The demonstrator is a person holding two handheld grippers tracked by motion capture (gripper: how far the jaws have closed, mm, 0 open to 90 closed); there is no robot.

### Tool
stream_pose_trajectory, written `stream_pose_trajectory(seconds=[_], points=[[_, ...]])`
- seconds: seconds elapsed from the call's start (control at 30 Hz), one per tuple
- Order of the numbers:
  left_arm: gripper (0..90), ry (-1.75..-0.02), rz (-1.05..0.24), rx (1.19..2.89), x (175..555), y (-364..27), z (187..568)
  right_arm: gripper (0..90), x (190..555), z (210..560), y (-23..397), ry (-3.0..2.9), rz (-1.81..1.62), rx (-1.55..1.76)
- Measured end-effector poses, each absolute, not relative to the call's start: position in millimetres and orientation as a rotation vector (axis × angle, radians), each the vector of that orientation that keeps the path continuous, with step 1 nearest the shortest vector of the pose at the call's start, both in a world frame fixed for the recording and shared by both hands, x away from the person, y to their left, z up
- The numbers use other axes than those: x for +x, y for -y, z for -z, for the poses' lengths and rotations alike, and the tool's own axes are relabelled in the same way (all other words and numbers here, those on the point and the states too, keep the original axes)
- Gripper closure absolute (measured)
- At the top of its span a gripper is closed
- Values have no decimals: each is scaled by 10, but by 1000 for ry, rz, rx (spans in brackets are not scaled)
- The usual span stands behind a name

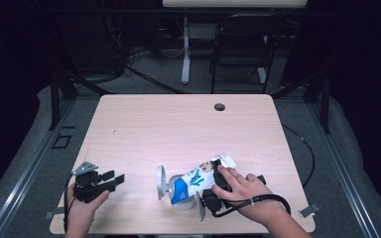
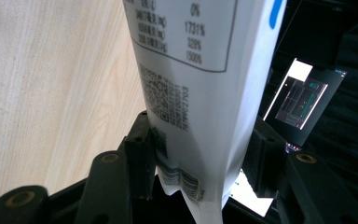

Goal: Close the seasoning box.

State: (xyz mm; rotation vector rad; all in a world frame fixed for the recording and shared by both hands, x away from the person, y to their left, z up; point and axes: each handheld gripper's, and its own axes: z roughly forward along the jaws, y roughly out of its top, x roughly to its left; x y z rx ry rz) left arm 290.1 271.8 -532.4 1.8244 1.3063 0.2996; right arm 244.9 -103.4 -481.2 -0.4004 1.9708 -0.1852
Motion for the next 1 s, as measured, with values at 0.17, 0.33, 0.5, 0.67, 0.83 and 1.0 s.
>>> stream_pose_trajectory(seconds=[0.17, 0.33, 0.5, 0.67, 0.83, 1.0], points=[[494, -1306, -299, 1823, 2901, -2715, 5324, 524, 2454, 4818, 1038, -1971, 171, -404], [494, -1307, -300, 1824, 2901, -2716, 5324, 529, 2452, 4809, 1033, -1972, 174, -403], [494, -1306, -301, 1825, 2900, -2720, 5320, 534, 2442, 4801, 1019, -1967, 185, -409], [494, -1306, -290, 1839, 2898, -2732, 5310, 538, 2441, 4800, 1016, -1971, 188, -409], [494, -1305, -295, 1829, 2901, -2734, 5318, 541, 2440, 4801, 1018, -1969, 186, -411], [494, -1305, -295, 1829, 2901, -2736, 5317, 545, 2439, 4801, 1014, -1969, 188, -413]])
